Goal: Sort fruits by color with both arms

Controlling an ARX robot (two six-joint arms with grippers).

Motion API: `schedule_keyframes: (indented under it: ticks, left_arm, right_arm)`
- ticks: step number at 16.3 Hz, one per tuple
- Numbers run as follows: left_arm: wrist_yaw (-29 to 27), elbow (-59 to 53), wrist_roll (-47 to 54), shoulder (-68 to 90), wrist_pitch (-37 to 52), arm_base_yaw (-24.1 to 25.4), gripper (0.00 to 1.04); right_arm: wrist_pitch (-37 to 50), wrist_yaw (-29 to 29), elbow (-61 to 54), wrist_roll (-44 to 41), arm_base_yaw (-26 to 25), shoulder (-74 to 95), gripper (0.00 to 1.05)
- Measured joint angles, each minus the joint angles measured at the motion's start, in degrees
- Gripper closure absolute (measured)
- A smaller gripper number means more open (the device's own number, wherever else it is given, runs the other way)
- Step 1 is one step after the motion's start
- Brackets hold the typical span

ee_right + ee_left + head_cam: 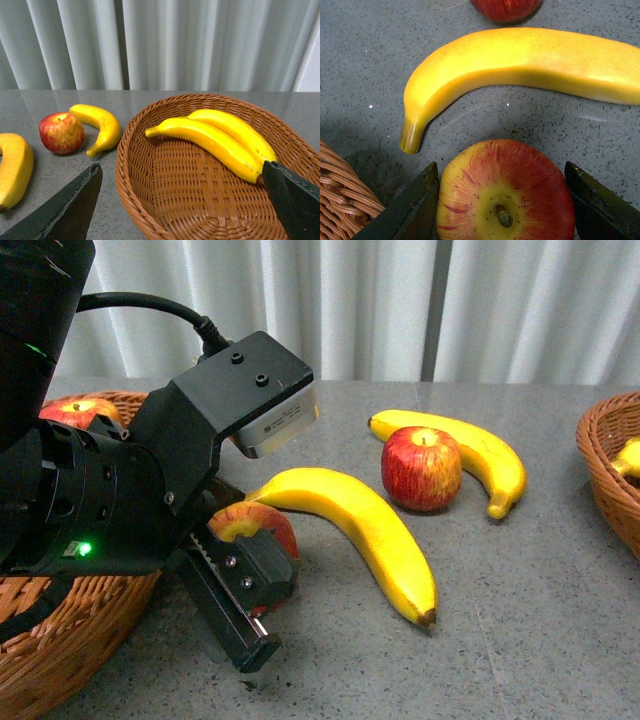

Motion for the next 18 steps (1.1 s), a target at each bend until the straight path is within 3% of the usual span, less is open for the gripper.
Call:
schedule_keyframes:
  ticks: [9, 11, 12, 14, 18]
  left_arm:
    - [-0.39, 0.02, 0.02, -0.22, 0.02, -0.24, 0.46]
    - [0.46, 0.02, -0.44, -5.2, 0.79, -2.51, 0.47]
    - [-4.33, -1.68, -2.67, -11.93, 9.01, -1.9, 0.47]
    - [-25.99, -7.76, -20.85, -19.78, 14.93, 2.91, 0.48]
    - [-29.75, -8.96, -29.16, -19.41, 11.5, 2.86, 0.48]
  right_arm:
    - [0.0, 0.0, 0.0, 0.0, 0.0, 0.0, 0.06]
    - [0.0, 0.0, 0.0, 0.0, 0.0, 0.0, 0.06]
    - [0.0, 0.0, 0.0, 0.0, 0.0, 0.0, 0.06]
    - [0.0, -0.02, 0.0, 0.0, 0.0, 0.0, 0.06]
    - [0.0, 0.0, 0.0, 0.0, 0.0, 0.0, 0.06]
